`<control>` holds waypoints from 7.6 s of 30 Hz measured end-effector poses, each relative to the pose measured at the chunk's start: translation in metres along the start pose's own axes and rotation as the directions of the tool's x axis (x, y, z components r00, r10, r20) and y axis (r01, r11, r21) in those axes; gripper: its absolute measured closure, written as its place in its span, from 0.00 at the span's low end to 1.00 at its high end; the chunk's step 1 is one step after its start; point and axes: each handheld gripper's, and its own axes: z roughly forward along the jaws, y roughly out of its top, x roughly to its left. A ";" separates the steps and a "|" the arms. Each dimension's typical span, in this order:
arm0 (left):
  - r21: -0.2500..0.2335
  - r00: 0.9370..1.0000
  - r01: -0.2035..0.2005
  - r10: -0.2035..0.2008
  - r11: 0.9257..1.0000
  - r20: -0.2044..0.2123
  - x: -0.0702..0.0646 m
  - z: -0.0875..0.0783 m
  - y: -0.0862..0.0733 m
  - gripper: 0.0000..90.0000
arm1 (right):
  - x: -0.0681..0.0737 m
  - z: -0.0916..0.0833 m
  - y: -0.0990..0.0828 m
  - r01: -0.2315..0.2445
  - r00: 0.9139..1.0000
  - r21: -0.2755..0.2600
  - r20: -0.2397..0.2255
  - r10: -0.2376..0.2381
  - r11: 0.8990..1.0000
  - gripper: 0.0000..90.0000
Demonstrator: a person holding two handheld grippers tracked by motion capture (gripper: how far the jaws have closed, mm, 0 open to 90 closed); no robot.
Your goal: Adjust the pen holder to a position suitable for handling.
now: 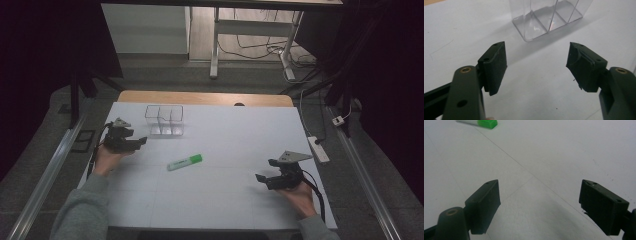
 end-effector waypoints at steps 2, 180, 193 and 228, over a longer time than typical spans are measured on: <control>-0.006 1.000 0.018 -0.018 1.000 0.005 0.004 0.001 0.001 0.39 | 0.000 -0.001 0.000 -0.002 1.000 -0.002 -0.001 0.002 1.000 0.19; 0.030 0.974 -0.143 0.135 0.989 0.181 -0.062 0.102 0.115 0.99 | 0.000 0.001 -0.002 -0.003 1.000 0.037 -0.010 0.004 0.999 0.21; 0.014 0.974 -0.149 0.144 0.989 0.176 -0.058 0.090 0.111 0.99 | -0.001 0.000 -0.002 -0.007 1.000 0.037 -0.006 0.007 0.999 0.21; 0.027 0.927 -0.249 0.231 0.968 0.294 -0.070 0.027 0.067 0.43 | 0.001 0.001 -0.002 -0.004 1.000 0.036 -0.010 0.004 0.999 0.21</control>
